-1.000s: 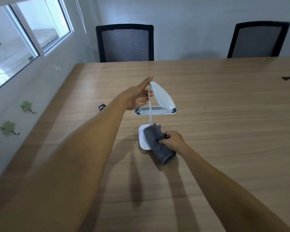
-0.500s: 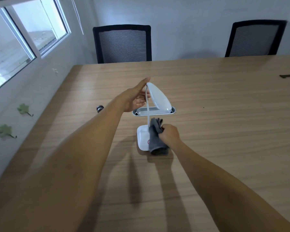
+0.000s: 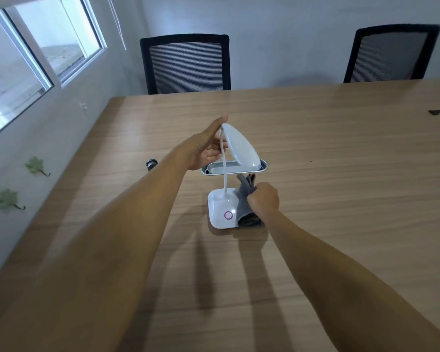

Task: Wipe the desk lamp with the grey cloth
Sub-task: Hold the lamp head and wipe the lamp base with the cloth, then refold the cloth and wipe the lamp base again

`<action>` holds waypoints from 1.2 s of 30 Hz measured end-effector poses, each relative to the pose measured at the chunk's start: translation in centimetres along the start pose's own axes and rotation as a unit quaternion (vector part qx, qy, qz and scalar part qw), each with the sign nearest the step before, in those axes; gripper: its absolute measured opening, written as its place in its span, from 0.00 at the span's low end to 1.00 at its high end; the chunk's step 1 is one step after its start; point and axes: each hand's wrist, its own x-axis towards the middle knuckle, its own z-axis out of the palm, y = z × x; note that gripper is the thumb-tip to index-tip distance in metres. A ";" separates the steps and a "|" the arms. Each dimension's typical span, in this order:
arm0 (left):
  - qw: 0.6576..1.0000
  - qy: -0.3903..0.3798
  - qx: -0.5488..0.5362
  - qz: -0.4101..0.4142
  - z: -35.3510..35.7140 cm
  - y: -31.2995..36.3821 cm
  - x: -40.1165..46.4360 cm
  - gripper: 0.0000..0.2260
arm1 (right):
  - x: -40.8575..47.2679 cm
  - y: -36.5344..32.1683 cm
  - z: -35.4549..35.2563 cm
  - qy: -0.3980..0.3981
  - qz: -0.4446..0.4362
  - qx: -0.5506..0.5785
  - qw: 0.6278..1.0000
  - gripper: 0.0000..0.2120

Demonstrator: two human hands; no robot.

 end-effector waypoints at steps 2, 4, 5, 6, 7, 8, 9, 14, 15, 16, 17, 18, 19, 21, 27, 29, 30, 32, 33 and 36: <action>1.000 -0.002 -0.001 0.001 0.1 -0.1 0.1 0.24 | 0.0 -1.1 -0.8 0.051 -0.034 0.036 0.998 0.07; 1.000 -0.003 -0.005 0.002 0.1 -0.2 0.1 0.24 | 0.1 -2.0 -0.9 0.026 -0.057 0.066 0.996 0.05; 1.000 -0.003 -0.006 0.003 0.1 -0.2 0.1 0.23 | -0.1 -2.4 -0.7 -0.005 -0.061 0.069 0.996 0.05; 1.000 -0.001 -0.006 0.004 0.0 -0.3 0.1 0.23 | -0.2 -2.4 -0.2 -0.038 -0.060 0.061 0.996 0.04; 1.000 0.001 -0.006 0.005 -0.1 -0.3 0.1 0.24 | -0.2 -2.1 0.3 -0.064 -0.054 0.047 0.995 0.04; 1.000 0.003 -0.005 0.005 -0.1 -0.3 0.2 0.24 | -0.1 -1.4 0.8 -0.076 -0.045 0.022 0.996 0.05; 1.000 0.003 -0.003 0.004 -0.2 -0.3 0.2 0.25 | -0.1 -0.6 1.0 -0.077 -0.034 -0.008 0.996 0.06; 1.000 0.001 0.000 0.001 -0.2 -0.3 0.3 0.23 | 0.5 1.9 -2.3 -0.005 0.000 -0.050 0.999 0.11; 1.000 0.000 0.000 0.002 -0.1 -0.3 0.4 0.23 | 0.7 1.3 -3.9 0.014 0.000 -0.028 1.000 0.12; 1.000 0.000 0.000 0.002 -0.1 -0.3 0.5 0.23 | 1.2 0.7 -5.5 0.031 -0.005 -0.006 0.999 0.12; 1.000 0.001 0.001 0.001 -0.1 -0.3 0.5 0.22 | 1.3 -0.5 -7.5 0.039 -0.006 0.019 0.999 0.12; 1.000 0.003 0.005 0.001 -0.1 -0.3 0.5 0.22 | 1.6 -1.7 -9.4 0.038 -0.011 0.045 0.998 0.11; 1.000 0.005 0.011 0.002 -0.1 -0.2 0.4 0.22 | 1.3 -3.1 -11.4 0.022 -0.022 0.092 0.995 0.07; 1.000 0.010 0.023 0.007 0.0 -0.1 0.4 0.21 | -0.1 -6.1 -15.1 -0.043 -0.038 0.227 0.972 0.08; 0.999 -0.006 0.042 0.010 -0.2 0.1 -0.1 0.22 | -6.1 -12.1 -18.5 -0.187 -0.130 0.356 0.906 0.10; 0.998 -0.010 0.054 0.019 -0.7 -0.1 0.4 0.23 | -7.2 -12.2 -16.9 -0.206 -0.137 0.286 0.926 0.07; 0.998 -0.002 0.065 0.025 -0.8 -0.2 0.8 0.25 | -7.6 -11.9 -16.3 -0.200 -0.137 0.238 0.941 0.05; 0.997 0.016 0.076 0.028 -0.5 0.1 0.1 0.24 | -7.7 -11.1 -16.0 -0.139 -0.143 0.170 0.965 0.05; 0.997 0.020 0.077 0.023 -0.3 0.3 -0.2 0.23 | -7.4 -10.7 -16.2 -0.090 -0.144 0.152 0.974 0.07; 0.996 0.027 0.088 0.007 0.1 0.5 -0.5 0.21 | -7.3 -10.3 -17.3 0.018 -0.135 0.175 0.975 0.04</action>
